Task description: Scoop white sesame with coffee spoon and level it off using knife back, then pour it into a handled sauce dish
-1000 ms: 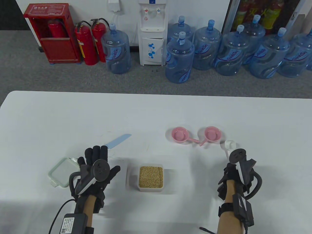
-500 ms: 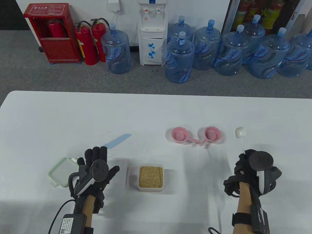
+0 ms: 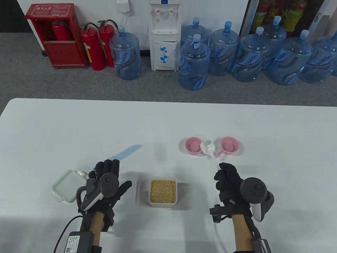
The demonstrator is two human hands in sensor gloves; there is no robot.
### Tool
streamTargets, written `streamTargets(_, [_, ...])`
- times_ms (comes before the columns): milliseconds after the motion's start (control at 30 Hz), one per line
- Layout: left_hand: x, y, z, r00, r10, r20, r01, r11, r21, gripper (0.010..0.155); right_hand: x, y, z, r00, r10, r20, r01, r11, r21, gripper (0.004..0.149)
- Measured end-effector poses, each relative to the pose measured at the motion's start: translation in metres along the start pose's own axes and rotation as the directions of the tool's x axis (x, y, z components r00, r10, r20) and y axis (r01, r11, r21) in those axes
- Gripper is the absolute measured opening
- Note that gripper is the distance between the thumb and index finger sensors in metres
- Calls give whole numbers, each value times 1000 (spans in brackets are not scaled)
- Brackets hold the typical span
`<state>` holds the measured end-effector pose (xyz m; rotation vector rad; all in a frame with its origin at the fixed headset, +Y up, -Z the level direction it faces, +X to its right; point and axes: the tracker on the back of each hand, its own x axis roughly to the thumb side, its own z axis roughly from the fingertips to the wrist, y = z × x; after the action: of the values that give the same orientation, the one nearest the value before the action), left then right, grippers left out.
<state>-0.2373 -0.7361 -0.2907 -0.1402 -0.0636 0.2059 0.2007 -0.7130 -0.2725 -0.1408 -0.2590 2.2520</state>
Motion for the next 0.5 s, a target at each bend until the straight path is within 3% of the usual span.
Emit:
streamTargets(167, [8, -2, 0, 999, 14, 52, -14, 1000, -13, 89, 2, 9, 4, 989, 122, 80, -127, 989, 69, 42])
streamTargets(333, [25, -5, 1, 988, 38, 151, -32, 999, -39, 91, 23, 16, 12, 967, 173, 190, -189, 979, 74, 40])
streamTargets(500, [56, -11, 2, 966, 10, 257, 9, 997, -73, 95, 53, 36, 28, 852, 356, 384, -397, 917, 29, 38])
